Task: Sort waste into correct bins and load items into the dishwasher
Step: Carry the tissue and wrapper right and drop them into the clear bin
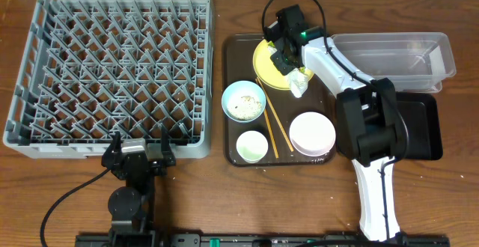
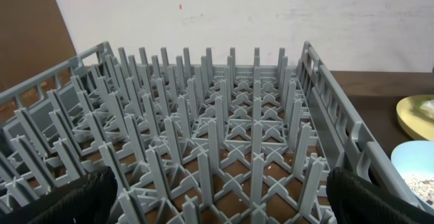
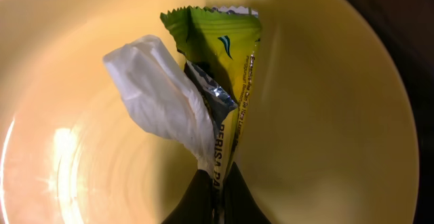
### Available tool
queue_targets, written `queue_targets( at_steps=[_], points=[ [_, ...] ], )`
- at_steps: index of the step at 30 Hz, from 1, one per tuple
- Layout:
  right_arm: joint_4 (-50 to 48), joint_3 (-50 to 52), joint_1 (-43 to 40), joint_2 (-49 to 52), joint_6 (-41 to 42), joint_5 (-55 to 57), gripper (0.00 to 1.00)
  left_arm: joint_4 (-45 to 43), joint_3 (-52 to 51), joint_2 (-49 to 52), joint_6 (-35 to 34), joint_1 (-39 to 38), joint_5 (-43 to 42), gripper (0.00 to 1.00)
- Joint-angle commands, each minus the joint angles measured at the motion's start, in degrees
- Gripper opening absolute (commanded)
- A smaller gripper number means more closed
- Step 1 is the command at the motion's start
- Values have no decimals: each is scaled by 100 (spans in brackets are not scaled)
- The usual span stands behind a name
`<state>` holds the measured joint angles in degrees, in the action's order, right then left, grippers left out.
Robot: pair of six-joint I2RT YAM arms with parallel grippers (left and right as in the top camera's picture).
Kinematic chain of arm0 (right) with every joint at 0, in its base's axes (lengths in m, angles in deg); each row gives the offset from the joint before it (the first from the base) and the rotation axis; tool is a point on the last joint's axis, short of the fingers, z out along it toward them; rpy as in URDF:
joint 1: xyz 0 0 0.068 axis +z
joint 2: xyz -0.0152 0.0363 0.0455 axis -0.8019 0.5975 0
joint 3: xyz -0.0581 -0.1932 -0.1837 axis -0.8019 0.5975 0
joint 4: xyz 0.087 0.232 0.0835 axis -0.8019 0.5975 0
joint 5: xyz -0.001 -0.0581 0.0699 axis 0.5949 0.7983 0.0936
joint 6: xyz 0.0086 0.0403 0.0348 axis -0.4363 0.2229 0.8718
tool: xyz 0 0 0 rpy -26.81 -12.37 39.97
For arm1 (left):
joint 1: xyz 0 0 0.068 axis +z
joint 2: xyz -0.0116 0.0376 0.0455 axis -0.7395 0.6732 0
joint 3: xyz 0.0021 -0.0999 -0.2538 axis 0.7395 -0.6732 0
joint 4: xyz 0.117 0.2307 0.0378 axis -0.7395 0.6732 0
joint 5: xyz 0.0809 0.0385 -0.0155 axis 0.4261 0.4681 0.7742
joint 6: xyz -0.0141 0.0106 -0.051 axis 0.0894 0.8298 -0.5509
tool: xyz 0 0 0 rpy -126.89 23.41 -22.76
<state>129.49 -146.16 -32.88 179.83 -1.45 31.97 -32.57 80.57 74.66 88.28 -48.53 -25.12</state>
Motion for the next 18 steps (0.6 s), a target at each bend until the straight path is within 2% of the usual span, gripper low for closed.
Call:
queue_targets(
  at_steps=[1, 8, 13, 18],
  points=[
    [328, -61, 68, -42, 420, -184, 1, 225, -114, -26, 57, 28, 31, 99],
    [1001, -654, -166, -1357, 1333, -452, 1, 225, -114, -26, 57, 28, 31, 99],
    [1128, -678, -839, -2330, 2776, 254, 1, 225, -114, -26, 57, 28, 31, 99],
    [1392, -654, -1799, -2422, 4531, 787, 2, 225, -114, -26, 57, 28, 31, 99]
  ],
)
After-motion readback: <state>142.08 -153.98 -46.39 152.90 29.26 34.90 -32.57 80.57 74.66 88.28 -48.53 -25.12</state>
